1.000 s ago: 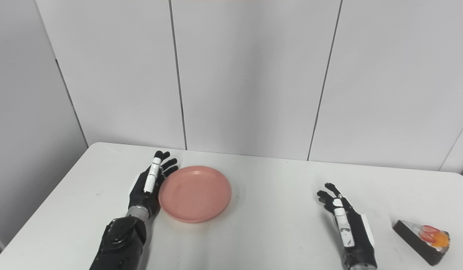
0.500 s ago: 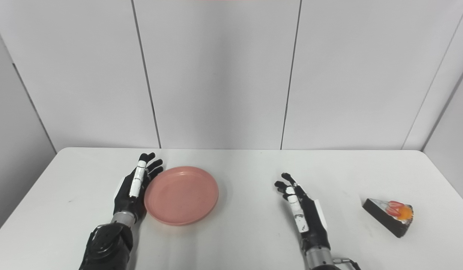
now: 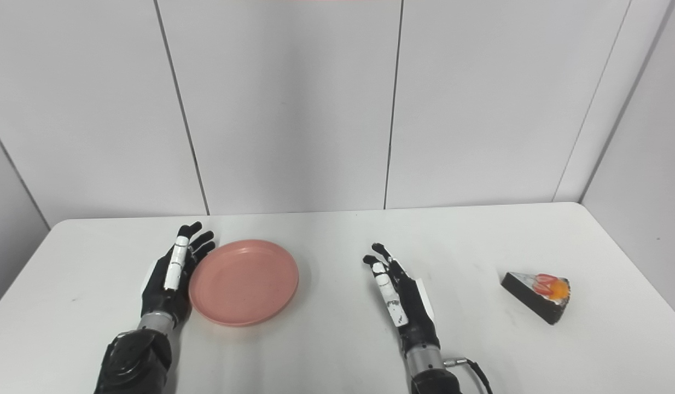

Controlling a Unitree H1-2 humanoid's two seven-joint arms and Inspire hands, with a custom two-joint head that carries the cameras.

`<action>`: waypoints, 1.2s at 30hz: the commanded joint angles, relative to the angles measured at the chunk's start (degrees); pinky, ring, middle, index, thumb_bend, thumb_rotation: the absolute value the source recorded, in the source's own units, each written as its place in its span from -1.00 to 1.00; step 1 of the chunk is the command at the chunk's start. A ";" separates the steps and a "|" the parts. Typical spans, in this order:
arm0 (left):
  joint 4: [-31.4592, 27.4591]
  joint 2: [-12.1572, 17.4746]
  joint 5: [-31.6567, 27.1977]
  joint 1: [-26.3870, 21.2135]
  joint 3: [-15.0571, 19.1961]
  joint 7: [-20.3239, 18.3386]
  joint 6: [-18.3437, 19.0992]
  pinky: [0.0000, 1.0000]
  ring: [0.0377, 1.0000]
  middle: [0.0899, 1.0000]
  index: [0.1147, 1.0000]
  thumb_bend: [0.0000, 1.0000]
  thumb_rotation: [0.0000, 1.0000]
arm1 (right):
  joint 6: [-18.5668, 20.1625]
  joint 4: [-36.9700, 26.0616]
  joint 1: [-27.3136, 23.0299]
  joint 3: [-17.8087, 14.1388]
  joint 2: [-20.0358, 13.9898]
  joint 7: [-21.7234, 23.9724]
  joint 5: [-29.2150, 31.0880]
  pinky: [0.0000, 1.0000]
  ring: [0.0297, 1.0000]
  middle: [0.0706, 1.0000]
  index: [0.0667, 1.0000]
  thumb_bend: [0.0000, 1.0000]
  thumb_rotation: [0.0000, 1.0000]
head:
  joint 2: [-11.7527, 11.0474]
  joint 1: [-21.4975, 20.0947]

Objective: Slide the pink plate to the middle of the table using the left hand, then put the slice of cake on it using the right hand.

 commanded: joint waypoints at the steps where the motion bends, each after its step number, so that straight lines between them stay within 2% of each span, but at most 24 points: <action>1: 0.27 -1.12 -0.27 -0.76 -1.18 -1.94 0.99 0.87 0.71 0.65 0.64 0.54 0.63 | 0.42 1.81 1.88 0.60 1.20 -0.56 -0.01 0.89 0.73 0.59 0.73 0.74 1.00 | 0.01 0.37; 9: -1.53 -1.84 -0.41 -0.81 -2.39 -2.82 3.15 0.91 0.76 0.70 0.69 0.52 0.63 | 0.47 1.71 1.63 0.63 1.59 -0.72 0.06 0.90 0.74 0.59 0.73 0.77 1.00 | 0.14 0.68; 13: -2.09 -2.06 0.55 -1.27 -4.14 -3.50 3.56 0.95 0.78 0.71 0.71 0.50 0.61 | 1.17 0.09 2.16 0.78 1.83 -0.78 -0.07 0.91 0.75 0.58 0.73 0.75 1.00 | 0.63 0.01; 18: -3.85 -2.52 1.26 -1.08 -5.56 -2.63 4.73 0.89 0.77 0.72 0.71 0.48 0.66 | 2.05 -2.26 3.25 1.02 1.52 -0.55 -0.32 0.90 0.75 0.58 0.72 0.73 1.00 | 1.27 -0.50; 25: -3.72 -4.18 0.66 -0.53 -5.17 -2.73 4.84 0.78 0.72 0.68 0.68 0.48 0.63 | 2.96 -4.78 4.90 0.70 0.92 0.28 0.96 0.88 0.73 0.58 0.71 0.74 1.00 | 1.36 -0.14; 28: -2.75 -4.89 -0.09 -0.42 -4.67 -3.33 4.16 0.74 0.72 0.69 0.69 0.49 0.62 | 1.86 -6.38 5.86 1.03 0.14 0.16 0.17 0.83 0.71 0.57 0.71 0.72 1.00 | 1.05 0.51; 33: -1.16 -5.88 -2.62 -0.14 -3.26 -5.39 2.82 0.69 0.74 0.71 0.69 0.52 0.53 | 0.58 -11.63 7.47 1.10 -1.49 -0.71 -2.09 0.75 0.67 0.56 0.71 0.65 1.00 | 0.75 0.65; 36: -0.01 -6.03 -3.68 -0.31 -2.42 -6.63 2.37 0.73 0.75 0.71 0.69 0.52 0.49 | 0.95 -15.15 7.95 0.86 -2.26 -1.37 -3.90 0.69 0.66 0.57 0.71 0.62 1.00 | 0.68 0.60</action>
